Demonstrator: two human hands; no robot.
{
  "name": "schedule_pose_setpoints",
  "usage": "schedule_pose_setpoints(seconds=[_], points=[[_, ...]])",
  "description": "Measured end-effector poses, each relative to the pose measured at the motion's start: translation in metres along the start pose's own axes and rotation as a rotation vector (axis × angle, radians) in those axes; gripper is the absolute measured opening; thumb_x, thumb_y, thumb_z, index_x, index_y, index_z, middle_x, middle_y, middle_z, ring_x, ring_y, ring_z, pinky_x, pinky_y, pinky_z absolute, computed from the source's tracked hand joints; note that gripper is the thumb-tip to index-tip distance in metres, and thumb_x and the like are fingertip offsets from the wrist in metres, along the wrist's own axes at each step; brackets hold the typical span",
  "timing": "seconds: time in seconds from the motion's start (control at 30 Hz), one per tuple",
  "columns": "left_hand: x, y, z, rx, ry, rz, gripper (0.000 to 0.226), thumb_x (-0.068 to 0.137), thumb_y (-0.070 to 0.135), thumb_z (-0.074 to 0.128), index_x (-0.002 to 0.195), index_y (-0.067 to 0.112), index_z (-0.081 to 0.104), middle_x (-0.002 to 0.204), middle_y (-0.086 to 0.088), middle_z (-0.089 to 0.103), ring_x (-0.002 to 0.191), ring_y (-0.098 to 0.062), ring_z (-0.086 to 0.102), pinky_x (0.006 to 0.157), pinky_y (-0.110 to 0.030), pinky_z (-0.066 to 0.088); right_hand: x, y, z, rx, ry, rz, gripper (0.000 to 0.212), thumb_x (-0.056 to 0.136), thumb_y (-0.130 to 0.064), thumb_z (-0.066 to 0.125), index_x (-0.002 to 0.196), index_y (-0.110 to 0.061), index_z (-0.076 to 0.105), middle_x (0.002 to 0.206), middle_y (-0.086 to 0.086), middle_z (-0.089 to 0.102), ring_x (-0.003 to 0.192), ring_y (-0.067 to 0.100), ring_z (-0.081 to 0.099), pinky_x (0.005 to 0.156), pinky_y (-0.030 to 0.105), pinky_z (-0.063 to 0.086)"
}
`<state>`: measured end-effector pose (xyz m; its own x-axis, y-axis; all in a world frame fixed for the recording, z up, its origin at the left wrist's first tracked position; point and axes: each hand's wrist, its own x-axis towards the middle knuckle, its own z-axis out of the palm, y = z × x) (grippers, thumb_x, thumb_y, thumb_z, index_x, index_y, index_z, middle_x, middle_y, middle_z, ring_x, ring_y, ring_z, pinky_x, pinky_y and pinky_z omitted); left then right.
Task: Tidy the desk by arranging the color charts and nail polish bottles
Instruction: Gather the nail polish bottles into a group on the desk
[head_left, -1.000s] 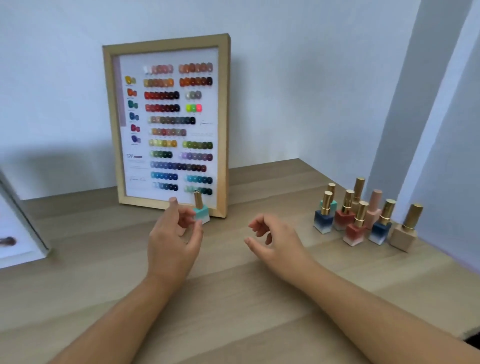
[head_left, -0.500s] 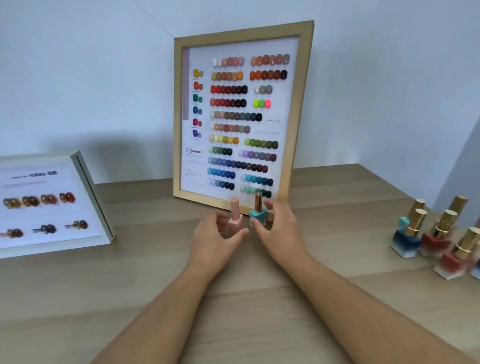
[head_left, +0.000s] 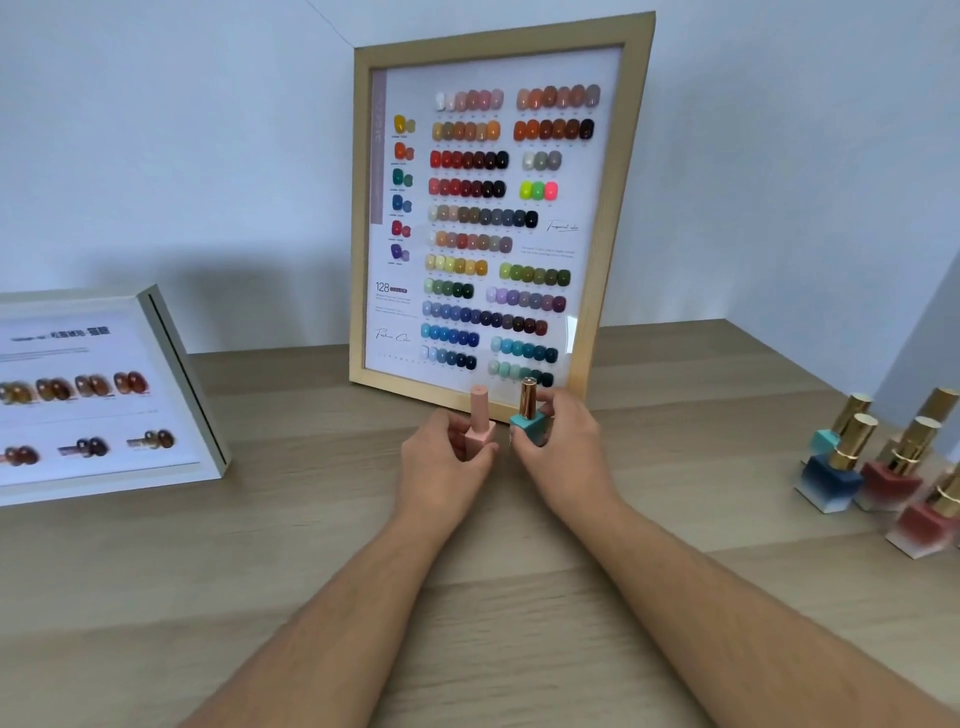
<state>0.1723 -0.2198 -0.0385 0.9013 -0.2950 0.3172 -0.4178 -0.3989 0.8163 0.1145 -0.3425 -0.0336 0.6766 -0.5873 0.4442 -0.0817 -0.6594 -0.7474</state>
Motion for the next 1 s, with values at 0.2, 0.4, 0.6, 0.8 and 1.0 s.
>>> schedule_pose_setpoints(seconds=[0.2, 0.4, 0.6, 0.8, 1.0], points=[[-0.008, 0.008, -0.008, -0.019, -0.011, 0.019, 0.023, 0.074, 0.028, 0.074, 0.078, 0.036, 0.052, 0.075, 0.017, 0.060, 0.070, 0.002, 0.057, 0.059, -0.009, 0.040, -0.024, 0.001, -0.030, 0.090, 0.011, -0.046, 0.031, 0.077, -0.023, 0.070, 0.103, -0.027, 0.055, 0.093, -0.010, 0.056, 0.076, -0.005, 0.049, 0.064, 0.000, 0.036], [-0.036, 0.025, -0.004, -0.054, -0.065, 0.148, 0.027, 0.072, 0.022, 0.074, 0.077, 0.039, 0.054, 0.077, 0.018, 0.063, 0.074, 0.009, 0.057, 0.061, -0.006, 0.044, -0.066, 0.025, -0.101, -0.022, 0.012, -0.074, 0.031, 0.075, -0.026, 0.071, 0.095, -0.040, 0.051, 0.090, -0.020, 0.057, 0.091, -0.010, 0.049, 0.071, 0.000, 0.035], [-0.072, 0.067, 0.040, -0.111, -0.268, 0.318, 0.023, 0.072, 0.023, 0.074, 0.083, 0.035, 0.058, 0.083, 0.021, 0.066, 0.077, 0.003, 0.061, 0.067, -0.014, 0.048, -0.097, 0.050, -0.184, -0.115, 0.066, -0.047, 0.032, 0.076, -0.025, 0.070, 0.093, -0.044, 0.051, 0.091, -0.019, 0.059, 0.090, -0.004, 0.054, 0.071, 0.008, 0.043], [-0.094, 0.111, 0.101, -0.139, -0.431, 0.353, 0.027, 0.076, 0.023, 0.072, 0.087, 0.040, 0.054, 0.084, 0.021, 0.063, 0.082, 0.009, 0.058, 0.070, -0.018, 0.050, -0.117, 0.085, -0.241, -0.211, 0.197, 0.062, 0.032, 0.075, -0.024, 0.073, 0.099, -0.033, 0.054, 0.092, -0.017, 0.058, 0.084, 0.004, 0.058, 0.070, 0.016, 0.044], [-0.108, 0.144, 0.158, -0.158, -0.479, 0.358, 0.021, 0.075, 0.019, 0.072, 0.089, 0.029, 0.060, 0.079, 0.016, 0.063, 0.076, -0.001, 0.061, 0.070, -0.026, 0.053, -0.120, 0.111, -0.275, -0.259, 0.282, 0.137, 0.030, 0.075, -0.021, 0.073, 0.099, -0.030, 0.056, 0.090, -0.020, 0.056, 0.083, -0.002, 0.055, 0.067, 0.005, 0.040]])
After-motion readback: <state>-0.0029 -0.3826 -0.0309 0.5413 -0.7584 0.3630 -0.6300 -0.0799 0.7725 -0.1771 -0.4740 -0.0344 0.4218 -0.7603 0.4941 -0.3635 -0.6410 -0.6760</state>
